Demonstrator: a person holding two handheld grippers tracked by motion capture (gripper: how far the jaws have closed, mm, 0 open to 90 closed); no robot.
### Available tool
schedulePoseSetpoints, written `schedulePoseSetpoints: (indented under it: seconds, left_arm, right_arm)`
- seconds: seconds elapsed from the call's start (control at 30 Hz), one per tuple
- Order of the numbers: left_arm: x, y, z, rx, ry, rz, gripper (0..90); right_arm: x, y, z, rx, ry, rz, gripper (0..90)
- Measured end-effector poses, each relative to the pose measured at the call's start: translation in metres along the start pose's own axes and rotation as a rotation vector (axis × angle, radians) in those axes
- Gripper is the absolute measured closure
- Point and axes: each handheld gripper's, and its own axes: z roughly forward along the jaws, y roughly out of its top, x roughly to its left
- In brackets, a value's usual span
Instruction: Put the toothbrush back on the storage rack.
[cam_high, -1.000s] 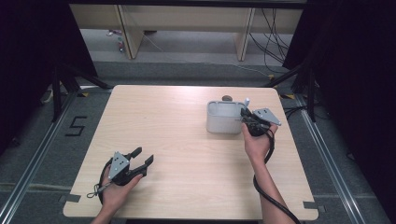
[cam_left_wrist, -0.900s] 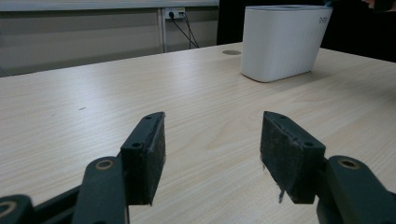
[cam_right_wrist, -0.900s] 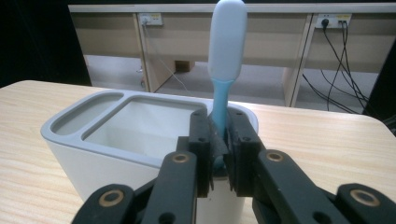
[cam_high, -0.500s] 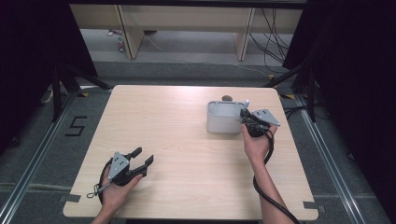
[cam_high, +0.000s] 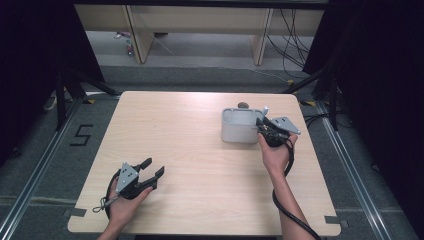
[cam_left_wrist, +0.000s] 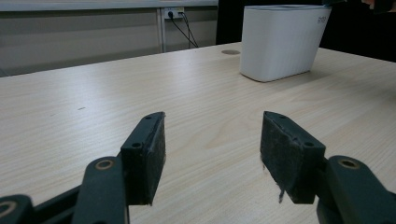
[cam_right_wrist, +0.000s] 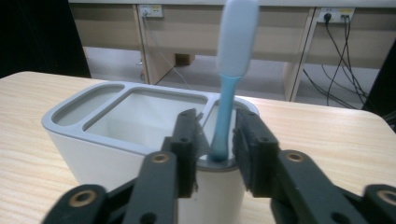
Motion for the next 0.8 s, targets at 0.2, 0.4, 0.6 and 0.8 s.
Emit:
schedulePoseSetpoints:
  seconds: [0.2,0.4,0.6,0.8]
  left_arm:
    - [0.000,0.000,0.000,0.000,0.006,0.001,40.3]
    - [0.001,0.000,0.000,0.005,0.004,-0.005,40.1]
    - [0.001,0.000,-0.001,-0.001,0.005,-0.005,40.1]
    - [0.000,0.000,0.000,0.005,0.010,-0.002,40.1]
  right_arm:
    - [0.002,0.004,-0.007,0.019,-0.010,0.006,56.3]
    - [0.006,0.006,-0.019,0.062,-0.005,0.045,53.1]
    - [0.004,0.003,-0.028,0.051,0.014,0.005,52.3]
    - [0.002,-0.002,-0.038,0.074,0.031,-0.005,51.9]
